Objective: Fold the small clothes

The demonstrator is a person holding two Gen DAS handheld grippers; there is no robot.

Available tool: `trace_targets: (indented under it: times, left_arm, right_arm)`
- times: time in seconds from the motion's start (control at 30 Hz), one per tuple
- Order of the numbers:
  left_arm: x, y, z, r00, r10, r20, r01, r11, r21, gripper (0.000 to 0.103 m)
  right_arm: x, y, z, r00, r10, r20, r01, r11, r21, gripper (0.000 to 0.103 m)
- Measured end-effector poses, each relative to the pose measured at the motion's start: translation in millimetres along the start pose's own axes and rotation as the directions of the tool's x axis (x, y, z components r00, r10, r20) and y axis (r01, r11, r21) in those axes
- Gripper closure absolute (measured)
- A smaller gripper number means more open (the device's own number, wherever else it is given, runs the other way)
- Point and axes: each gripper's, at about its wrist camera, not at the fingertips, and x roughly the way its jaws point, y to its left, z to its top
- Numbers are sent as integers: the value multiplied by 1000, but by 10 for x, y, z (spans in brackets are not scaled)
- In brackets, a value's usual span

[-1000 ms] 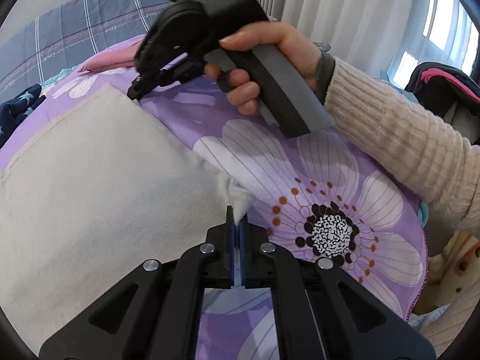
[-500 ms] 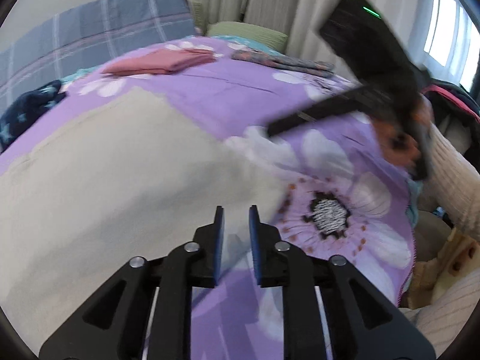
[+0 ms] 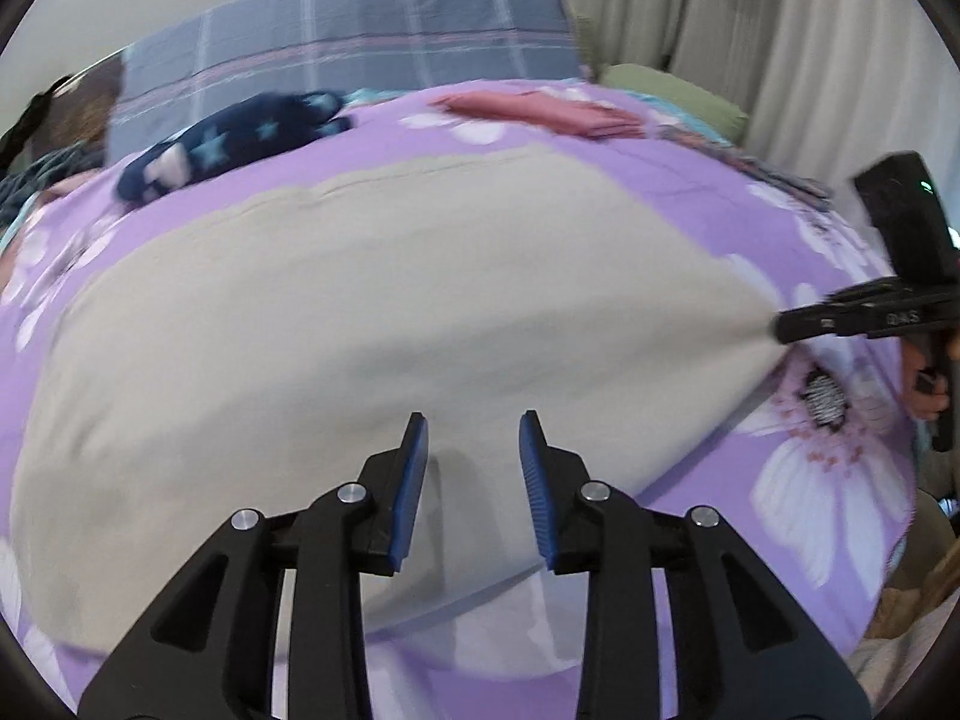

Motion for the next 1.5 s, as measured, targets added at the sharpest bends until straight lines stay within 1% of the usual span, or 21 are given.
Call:
trace_targets:
  times: [0.03, 0.07, 0.13, 0.17, 0.23, 0.3, 0.37, 0.47, 0.6, 0.7, 0.8, 0.93, 1.03, 1.1, 1.13, 1.2, 1.23, 1.3, 1.4, 1.47, 1.5]
  left_arm:
    - [-2, 55, -25, 1000, 9, -6, -9, 1000, -15, 71]
    - [-4, 138, -69, 1000, 13, -12, -14, 999, -43, 71]
    - [-67, 249, -130, 1000, 10, -3, -10, 997, -79, 71]
    - [-95, 282, -152, 1000, 12, 4, -12, 996, -91, 71]
    - [-201, 376, -196, 999, 31, 25, -29, 994, -108, 71]
    - [-303, 468, -239, 998, 44, 44, -38, 992, -123, 71]
    - [-448, 640, -304, 995, 70, 71, -58, 987, -152, 71]
    - [-662, 878, -418, 988, 116, 104, -93, 974, -204, 71]
    - [-1035, 1328, -680, 971, 195, 141, -146, 942, -302, 71]
    - [-1220, 1568, -877, 962, 228, 147, -166, 924, -344, 74]
    - [-1331, 1718, -1033, 962, 222, 157, -154, 920, -360, 80]
    - [-1328, 1778, -1148, 967, 202, 154, -140, 930, -340, 81]
    - [-1296, 1862, -1229, 968, 201, 149, -140, 928, -345, 81]
    - [-1292, 1960, -1281, 966, 209, 149, -142, 919, -368, 81]
    - [-1302, 2015, -1310, 965, 215, 152, -142, 912, -384, 81]
    - [-1341, 2101, -1373, 961, 225, 162, -143, 902, -407, 81]
    - [-1370, 2148, -1400, 958, 232, 171, -143, 897, -419, 81]
    - [-1422, 2211, -1438, 952, 238, 192, -134, 889, -438, 81]
    - [-1488, 2263, -1477, 945, 234, 228, -109, 883, -457, 81]
    - [-1502, 2292, -1495, 943, 235, 236, -104, 882, -460, 81]
    - [-1505, 2308, -1508, 942, 234, 239, -101, 880, -464, 81]
  right_arm:
    - [72, -38, -3, 1000, -8, -24, 9, 1000, 17, 101]
    - [99, -62, -29, 1000, -3, -27, 4, 999, 42, 101]
    - [31, -55, -17, 1000, -1, -13, 2, 998, 70, 101]
    - [-15, -34, 2, 1000, -13, 2, 13, 997, 70, 99]
    - [-116, 39, 61, 996, -72, 45, 69, 996, 51, 93]
    - [-198, 150, 122, 989, -123, 88, 122, 992, 21, 91]
    - [-224, 250, 158, 985, -133, 107, 134, 991, 3, 87]
    - [-181, 531, 215, 979, -144, 143, 152, 987, -50, 81]
    - [18, 914, 339, 982, -115, 152, 133, 985, -114, 80]
    - [258, 1246, 411, 991, -61, 119, 80, 984, -162, 79]
    - [484, 1579, 453, 997, -15, 76, 33, 973, -228, 79]
    - [803, 2105, 461, 999, -7, 32, 17, 939, -344, 77]
    - [995, 2527, 418, 996, -51, 71, 77, 891, -447, 77]
    - [1143, 2853, 335, 992, -77, 96, 117, 833, -540, 77]
    - [1191, 2947, 299, 992, -79, 101, 123, 812, -571, 75]
    - [1334, 3228, 201, 990, -86, 111, 138, 744, -654, 68]
    - [1426, 3391, 140, 987, -98, 124, 157, 698, -699, 66]
    - [1570, 3590, 58, 985, -110, 136, 175, 628, -758, 66]
    - [1795, 3826, -16, 976, -145, 160, 214, 547, -810, 66]
    - [1919, 3953, -68, 967, -164, 196, 252, 489, -835, 65]
    - [1960, 3990, -85, 963, -171, 209, 267, 468, -843, 64]
